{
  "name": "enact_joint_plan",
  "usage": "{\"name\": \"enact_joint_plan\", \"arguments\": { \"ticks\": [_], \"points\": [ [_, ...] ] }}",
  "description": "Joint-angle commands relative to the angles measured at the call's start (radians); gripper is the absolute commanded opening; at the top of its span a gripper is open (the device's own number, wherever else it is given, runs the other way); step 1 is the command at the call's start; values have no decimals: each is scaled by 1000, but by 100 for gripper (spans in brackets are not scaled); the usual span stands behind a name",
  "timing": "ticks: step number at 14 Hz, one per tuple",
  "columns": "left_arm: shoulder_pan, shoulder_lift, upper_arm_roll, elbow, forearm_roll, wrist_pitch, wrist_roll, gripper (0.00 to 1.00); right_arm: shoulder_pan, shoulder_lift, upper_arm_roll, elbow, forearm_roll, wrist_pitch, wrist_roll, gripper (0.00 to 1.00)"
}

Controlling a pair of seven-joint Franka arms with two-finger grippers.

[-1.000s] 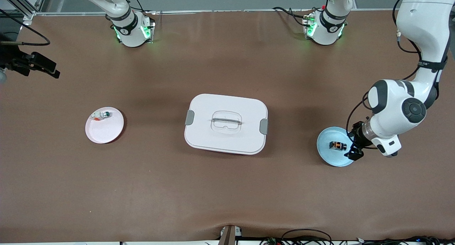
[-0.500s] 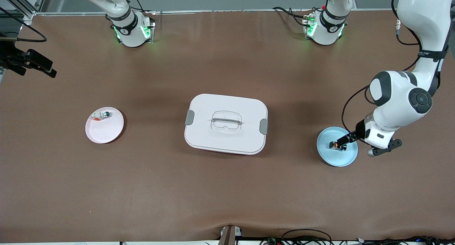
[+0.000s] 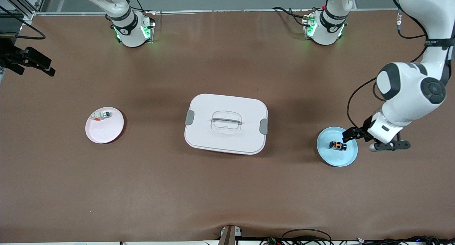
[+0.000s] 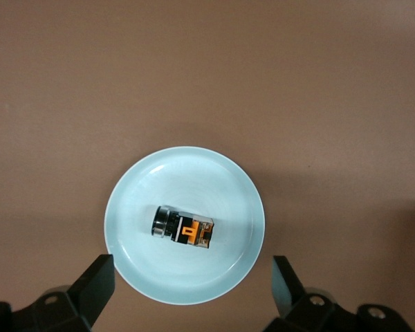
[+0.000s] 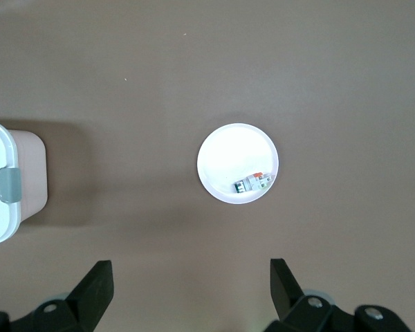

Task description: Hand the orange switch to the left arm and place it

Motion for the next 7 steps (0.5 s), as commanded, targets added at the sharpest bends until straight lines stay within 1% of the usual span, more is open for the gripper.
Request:
{"name": "enact_joint_plan", "arguments": {
  "ticks": [1,4,7],
  "points": [
    [4,-68,13,34,2,-82,1,100,-13,-26,6,-23,0,11,-29,100],
    [24,-144,13,34,4,-150,4,100,-10,-26,8,-20,-3,11,-29,100],
    [33,-204,9,35,33,-216,15,100,-12,-26,6,-20,-3,10,-31,100]
  ]
}}
